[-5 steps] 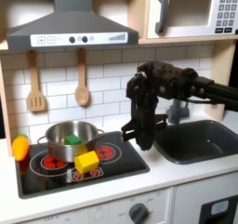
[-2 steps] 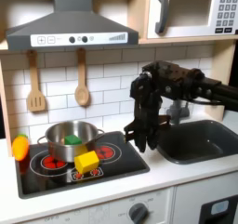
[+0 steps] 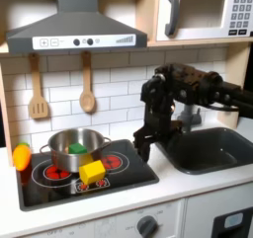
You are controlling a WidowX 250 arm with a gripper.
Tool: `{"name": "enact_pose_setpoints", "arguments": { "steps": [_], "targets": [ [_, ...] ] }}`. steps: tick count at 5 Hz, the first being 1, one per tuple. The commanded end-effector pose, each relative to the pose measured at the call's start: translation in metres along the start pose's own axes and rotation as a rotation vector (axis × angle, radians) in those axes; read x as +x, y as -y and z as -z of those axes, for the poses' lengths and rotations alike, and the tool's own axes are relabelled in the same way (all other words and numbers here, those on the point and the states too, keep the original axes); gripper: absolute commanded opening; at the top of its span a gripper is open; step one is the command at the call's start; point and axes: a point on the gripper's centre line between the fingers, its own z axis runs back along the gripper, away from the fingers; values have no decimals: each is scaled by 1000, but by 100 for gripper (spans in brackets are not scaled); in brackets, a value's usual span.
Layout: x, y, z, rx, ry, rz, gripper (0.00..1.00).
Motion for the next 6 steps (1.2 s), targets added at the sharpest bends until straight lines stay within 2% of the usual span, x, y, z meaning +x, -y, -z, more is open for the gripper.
{"name": "enact_pose_setpoints", "arguments": {
  "steps": [1, 2, 3, 4, 6],
  "targets": [
    [1, -6, 4, 32, -3, -9, 100],
    [6, -9, 2, 36, 7, -19, 100],
    [17, -12, 8, 31, 6, -36, 100],
    [31, -20, 14, 44, 10, -46, 100],
    [61, -33, 17, 48, 46, -80, 100]
  ]
}}
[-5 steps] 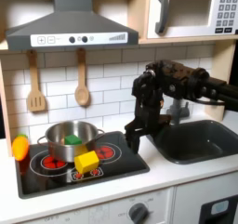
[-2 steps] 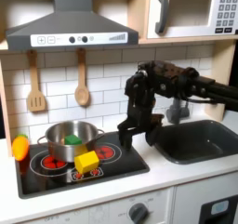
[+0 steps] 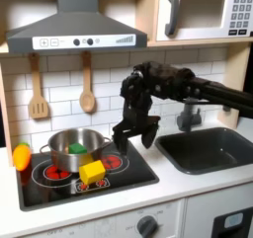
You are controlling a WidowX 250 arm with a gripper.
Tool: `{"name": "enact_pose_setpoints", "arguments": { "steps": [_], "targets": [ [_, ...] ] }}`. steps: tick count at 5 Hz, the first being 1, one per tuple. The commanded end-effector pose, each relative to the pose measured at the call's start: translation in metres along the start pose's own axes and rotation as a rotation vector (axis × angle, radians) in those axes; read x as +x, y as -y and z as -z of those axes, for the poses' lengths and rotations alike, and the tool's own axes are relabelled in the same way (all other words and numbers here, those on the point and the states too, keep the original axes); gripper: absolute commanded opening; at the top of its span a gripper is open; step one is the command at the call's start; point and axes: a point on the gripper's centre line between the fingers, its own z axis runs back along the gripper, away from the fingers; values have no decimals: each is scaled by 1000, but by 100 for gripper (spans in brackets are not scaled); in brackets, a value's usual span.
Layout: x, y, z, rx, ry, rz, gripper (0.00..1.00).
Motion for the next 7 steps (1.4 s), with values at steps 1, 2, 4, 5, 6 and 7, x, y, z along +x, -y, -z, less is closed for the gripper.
{"name": "enact_pose_setpoints", "arguments": {
  "steps": [1, 2, 4, 5, 6, 7],
  "targets": [
    [29, -16, 4, 7, 23, -54, 100],
    [43, -23, 6, 17, 29, -75, 100],
    [57, -34, 14, 28, 25, -104, 100],
    [62, -38, 20, 29, 16, -111, 100],
    [68, -46, 22, 47, 20, -125, 100],
    [72, -50, 29, 53, 8, -136, 100]
  ]
}}
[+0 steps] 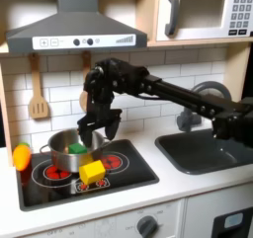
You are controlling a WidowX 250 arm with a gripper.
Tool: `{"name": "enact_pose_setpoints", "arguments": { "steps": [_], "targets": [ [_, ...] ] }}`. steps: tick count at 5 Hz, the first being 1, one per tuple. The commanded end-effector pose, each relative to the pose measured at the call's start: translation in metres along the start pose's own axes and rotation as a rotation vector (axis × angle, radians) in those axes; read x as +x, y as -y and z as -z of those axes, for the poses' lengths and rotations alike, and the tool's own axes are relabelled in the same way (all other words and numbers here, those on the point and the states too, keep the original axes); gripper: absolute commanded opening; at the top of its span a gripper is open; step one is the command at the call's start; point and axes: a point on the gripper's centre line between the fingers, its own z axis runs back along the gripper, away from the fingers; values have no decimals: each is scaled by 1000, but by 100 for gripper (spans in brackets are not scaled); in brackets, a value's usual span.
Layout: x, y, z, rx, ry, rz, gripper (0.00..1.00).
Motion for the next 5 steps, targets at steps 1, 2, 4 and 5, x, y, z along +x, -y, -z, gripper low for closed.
{"name": "enact_pose_setpoints", "arguments": {
  "steps": [1, 2, 4, 5],
  "targets": [
    [10, -6, 12, 16, -15, -18, 100],
    [15, -9, 20, 19, -29, -25, 100],
    [25, -16, 30, 45, -36, -45, 100],
    [27, -22, 36, 50, -51, -57, 100]
  ]
}}
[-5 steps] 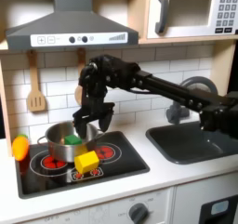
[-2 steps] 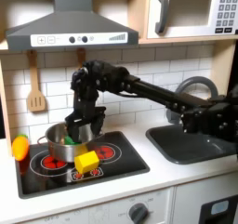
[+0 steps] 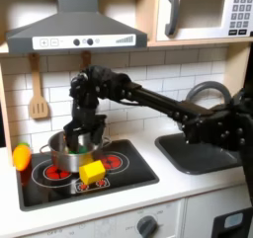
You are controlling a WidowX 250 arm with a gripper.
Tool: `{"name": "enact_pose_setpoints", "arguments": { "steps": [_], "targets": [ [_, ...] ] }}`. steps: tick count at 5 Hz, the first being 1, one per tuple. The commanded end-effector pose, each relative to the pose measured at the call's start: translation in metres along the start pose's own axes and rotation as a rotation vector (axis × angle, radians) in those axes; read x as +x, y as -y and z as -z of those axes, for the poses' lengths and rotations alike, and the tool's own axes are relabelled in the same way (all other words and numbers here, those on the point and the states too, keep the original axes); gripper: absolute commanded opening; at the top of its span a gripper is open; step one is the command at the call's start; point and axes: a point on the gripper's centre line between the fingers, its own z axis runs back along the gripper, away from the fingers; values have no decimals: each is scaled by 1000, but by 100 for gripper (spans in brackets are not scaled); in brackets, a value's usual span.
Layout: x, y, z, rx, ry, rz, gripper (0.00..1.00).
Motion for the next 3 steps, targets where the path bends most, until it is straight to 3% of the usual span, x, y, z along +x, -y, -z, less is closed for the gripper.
{"name": "enact_pose_setpoints", "arguments": {
  "steps": [1, 3],
  "targets": [
    [2, -7, 14, 11, -38, -10, 100],
    [-9, 1, 23, 7, -70, 15, 100]
  ]
}}
